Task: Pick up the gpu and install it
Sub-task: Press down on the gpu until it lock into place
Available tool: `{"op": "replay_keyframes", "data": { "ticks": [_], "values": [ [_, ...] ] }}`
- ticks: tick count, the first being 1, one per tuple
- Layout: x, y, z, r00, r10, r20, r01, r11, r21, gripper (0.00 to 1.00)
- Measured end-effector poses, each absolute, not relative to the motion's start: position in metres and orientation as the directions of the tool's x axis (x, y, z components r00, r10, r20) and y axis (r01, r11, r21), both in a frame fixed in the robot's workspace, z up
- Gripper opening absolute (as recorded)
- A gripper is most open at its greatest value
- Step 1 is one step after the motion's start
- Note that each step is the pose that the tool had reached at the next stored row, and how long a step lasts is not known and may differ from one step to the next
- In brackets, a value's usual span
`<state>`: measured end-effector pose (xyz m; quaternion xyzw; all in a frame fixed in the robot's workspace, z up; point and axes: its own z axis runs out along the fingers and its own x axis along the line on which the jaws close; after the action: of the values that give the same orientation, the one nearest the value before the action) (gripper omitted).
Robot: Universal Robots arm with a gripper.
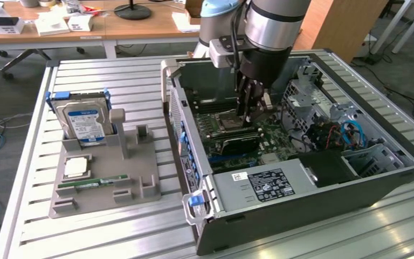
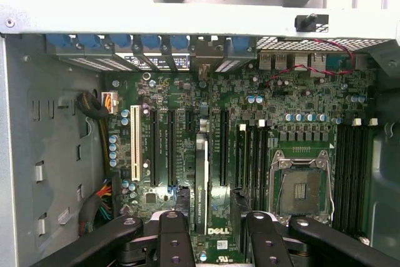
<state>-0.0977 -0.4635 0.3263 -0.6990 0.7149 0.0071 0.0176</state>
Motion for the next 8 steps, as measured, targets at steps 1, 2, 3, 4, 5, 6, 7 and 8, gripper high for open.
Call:
{"op": "replay_keyframes", "data": {
  "ticks": [1,2,3,4,5,6,7,8],
  "values": [
    [-0.0977,-0.4635,0.3263,-0.022,-0.999,-0.035,-1.000,0.023,-0.014,0.39],
    [-0.0977,-0.4635,0.3263,-0.022,-0.999,-0.035,-1.000,0.023,-0.014,0.39],
    [-0.0977,-0.4635,0.3263,-0.022,-0.999,-0.035,-1.000,0.023,-0.014,0.39],
    [-0.0977,-0.4635,0.3263,-0.022,-0.999,-0.035,-1.000,0.023,-0.014,0.39],
    [-0.0977,-0.4635,0.3263,-0.022,-0.999,-0.035,-1.000,0.023,-0.014,0.39],
    [-0.0977,-0.4635,0.3263,-0.022,-0.999,-0.035,-1.000,0.023,-0.014,0.39],
    [-0.0977,-0.4635,0.3263,-0.022,-0.999,-0.035,-1.000,0.023,-0.014,0.39],
    [-0.0977,-0.4635,0.3263,-0.022,-0.999,-0.035,-1.000,0.023,-0.014,0.39]
  ]
}}
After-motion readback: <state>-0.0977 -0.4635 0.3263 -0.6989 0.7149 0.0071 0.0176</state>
